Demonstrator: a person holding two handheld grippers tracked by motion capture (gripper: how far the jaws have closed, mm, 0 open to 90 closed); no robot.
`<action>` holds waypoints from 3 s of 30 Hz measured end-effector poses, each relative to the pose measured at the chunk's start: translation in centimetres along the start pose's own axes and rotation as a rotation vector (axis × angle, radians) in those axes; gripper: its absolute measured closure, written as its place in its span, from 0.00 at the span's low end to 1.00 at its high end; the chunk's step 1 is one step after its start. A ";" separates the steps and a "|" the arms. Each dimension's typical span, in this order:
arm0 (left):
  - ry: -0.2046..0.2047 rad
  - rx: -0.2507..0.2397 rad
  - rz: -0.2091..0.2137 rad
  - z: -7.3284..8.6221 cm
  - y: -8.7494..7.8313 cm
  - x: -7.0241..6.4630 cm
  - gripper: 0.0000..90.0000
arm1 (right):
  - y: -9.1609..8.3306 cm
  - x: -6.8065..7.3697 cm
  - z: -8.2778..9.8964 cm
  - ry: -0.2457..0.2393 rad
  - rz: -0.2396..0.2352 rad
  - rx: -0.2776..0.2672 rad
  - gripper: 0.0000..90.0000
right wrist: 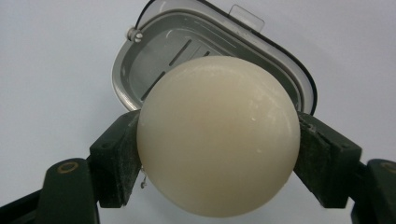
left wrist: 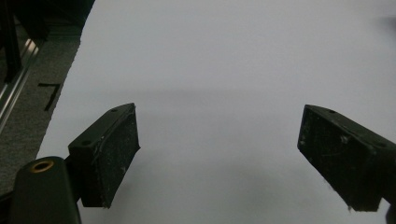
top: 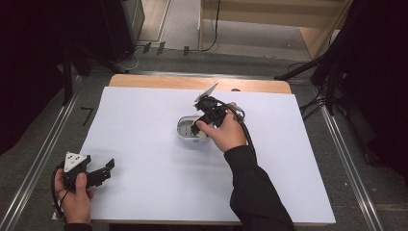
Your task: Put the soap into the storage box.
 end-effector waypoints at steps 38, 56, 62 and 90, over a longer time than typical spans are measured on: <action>-0.002 -0.001 0.003 0.0 0.0 0.0 0.15 | 2.5 0.5 -1.3 0.009 0.023 -0.002 0.27; -0.002 -0.001 0.002 0.0 0.0 0.0 0.15 | 3.3 0.1 -0.9 0.031 0.013 0.017 0.27; -0.001 0.001 0.001 0.0 0.0 0.0 0.15 | 3.3 0.0 -0.8 0.032 0.007 0.019 0.28; -0.002 0.001 0.001 0.0 0.0 0.0 0.15 | 2.0 -0.4 -0.3 0.048 0.006 -0.013 0.23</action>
Point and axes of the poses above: each handheld gripper's, and its own axes: y roughly forward along the jaws, z roughly out of its underside, x roughly to its left, the point moved 2 cm from there along y, roughly forward along the jaws, and after that the axes turned 10 degrees about -x, right-handed, at the moved point
